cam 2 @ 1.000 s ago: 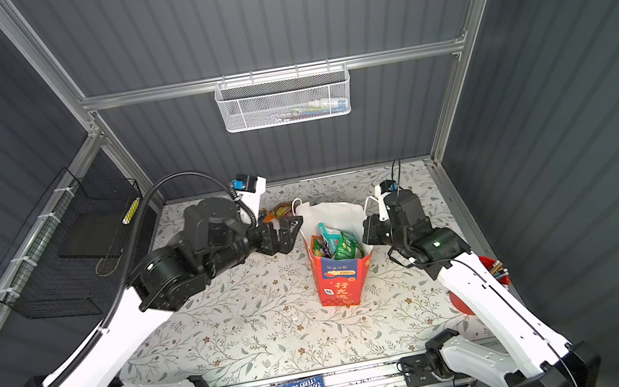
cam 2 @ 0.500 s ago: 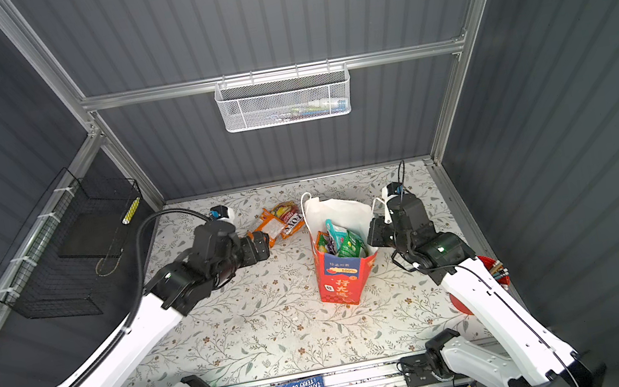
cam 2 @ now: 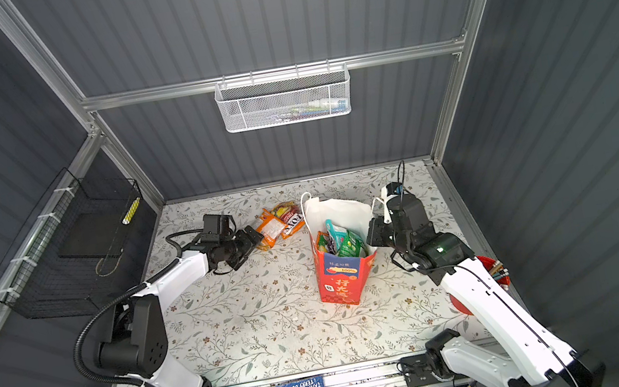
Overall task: Place the snacks into the paper bag
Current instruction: 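Grasp the large orange snack packet with the left gripper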
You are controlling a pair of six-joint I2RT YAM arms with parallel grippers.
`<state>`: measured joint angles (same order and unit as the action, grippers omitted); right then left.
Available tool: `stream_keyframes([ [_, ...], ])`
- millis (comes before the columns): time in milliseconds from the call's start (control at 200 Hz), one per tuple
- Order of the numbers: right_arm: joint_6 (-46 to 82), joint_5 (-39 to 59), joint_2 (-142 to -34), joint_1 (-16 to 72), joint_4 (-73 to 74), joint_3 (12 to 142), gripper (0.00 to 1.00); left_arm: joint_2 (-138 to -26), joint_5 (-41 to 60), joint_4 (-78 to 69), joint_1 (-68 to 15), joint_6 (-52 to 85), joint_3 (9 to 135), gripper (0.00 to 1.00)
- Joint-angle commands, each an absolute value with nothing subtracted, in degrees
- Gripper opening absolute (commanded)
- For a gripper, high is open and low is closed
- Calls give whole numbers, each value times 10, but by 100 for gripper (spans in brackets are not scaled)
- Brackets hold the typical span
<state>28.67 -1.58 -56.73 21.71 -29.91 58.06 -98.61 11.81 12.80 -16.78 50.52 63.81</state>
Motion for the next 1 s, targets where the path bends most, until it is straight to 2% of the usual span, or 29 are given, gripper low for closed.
stream_keyframes([
  [0, 281, -28, -571, 213, -258, 581, 0, -1015, 161, 91, -163, 553, 660, 84],
  [135, 280, -22, -577, 213, -258, 583, 0, -1045, 181, 43, -157, 589, 652, 79],
  [230, 280, -21, -578, 213, -257, 583, 0, -1070, 211, 8, -153, 606, 650, 67],
  [320, 279, -20, -580, 213, -257, 582, 0, -1088, 217, 0, -153, 610, 657, 63],
  [595, 279, -19, -579, 212, -257, 583, 0, -1114, 213, -13, -136, 623, 660, 54],
  [801, 279, -18, -578, 212, -257, 583, 0, -1138, 230, -29, -121, 626, 658, 43],
  [996, 278, -18, -578, 213, -257, 583, 0, -1155, 250, -46, -115, 631, 654, 24],
])
